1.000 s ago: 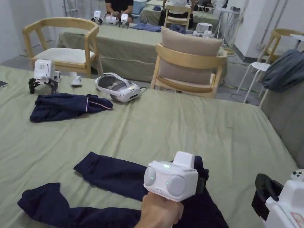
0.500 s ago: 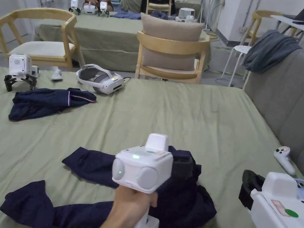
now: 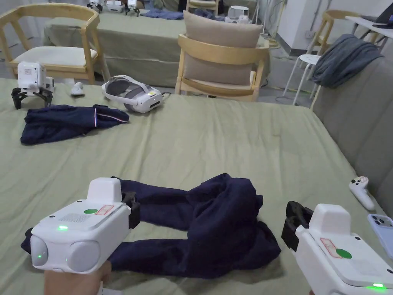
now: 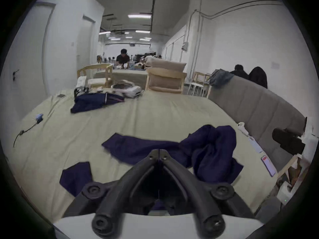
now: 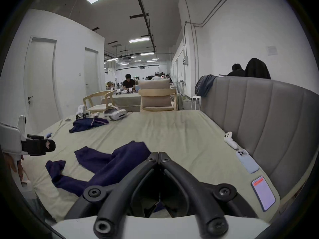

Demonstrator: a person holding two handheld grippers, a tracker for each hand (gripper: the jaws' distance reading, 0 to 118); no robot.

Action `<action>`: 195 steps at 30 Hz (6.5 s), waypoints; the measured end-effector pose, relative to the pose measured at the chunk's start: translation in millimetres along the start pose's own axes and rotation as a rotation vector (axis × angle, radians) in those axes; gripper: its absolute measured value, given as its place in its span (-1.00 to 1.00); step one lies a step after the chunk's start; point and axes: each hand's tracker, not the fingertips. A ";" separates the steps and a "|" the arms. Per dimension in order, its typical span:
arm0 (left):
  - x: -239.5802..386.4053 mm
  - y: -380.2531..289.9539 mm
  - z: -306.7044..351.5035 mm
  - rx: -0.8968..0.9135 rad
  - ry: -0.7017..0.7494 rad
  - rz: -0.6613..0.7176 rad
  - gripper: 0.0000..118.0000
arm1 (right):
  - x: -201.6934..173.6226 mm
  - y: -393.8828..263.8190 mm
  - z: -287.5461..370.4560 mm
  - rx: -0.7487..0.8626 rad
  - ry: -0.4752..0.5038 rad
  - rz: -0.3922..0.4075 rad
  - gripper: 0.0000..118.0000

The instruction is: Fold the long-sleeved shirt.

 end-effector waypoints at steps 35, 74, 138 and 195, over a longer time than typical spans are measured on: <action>-97.9 -89.3 -88.7 -0.389 0.249 0.184 -0.72 | -28.8 18.0 -138.2 -0.157 0.125 0.000 0.31; -116.9 402.9 181.6 0.551 0.164 0.085 -0.79 | -41.9 425.7 21.8 0.343 0.253 -0.014 -1.00; -157.6 -66.2 76.9 -0.272 0.211 0.079 -0.79 | -48.0 -131.2 -12.8 -0.366 0.093 0.075 -1.00; -63.8 -42.9 -168.2 -0.488 -0.047 -0.112 -0.87 | 56.5 -41.8 -139.7 -0.379 -0.042 -0.079 1.00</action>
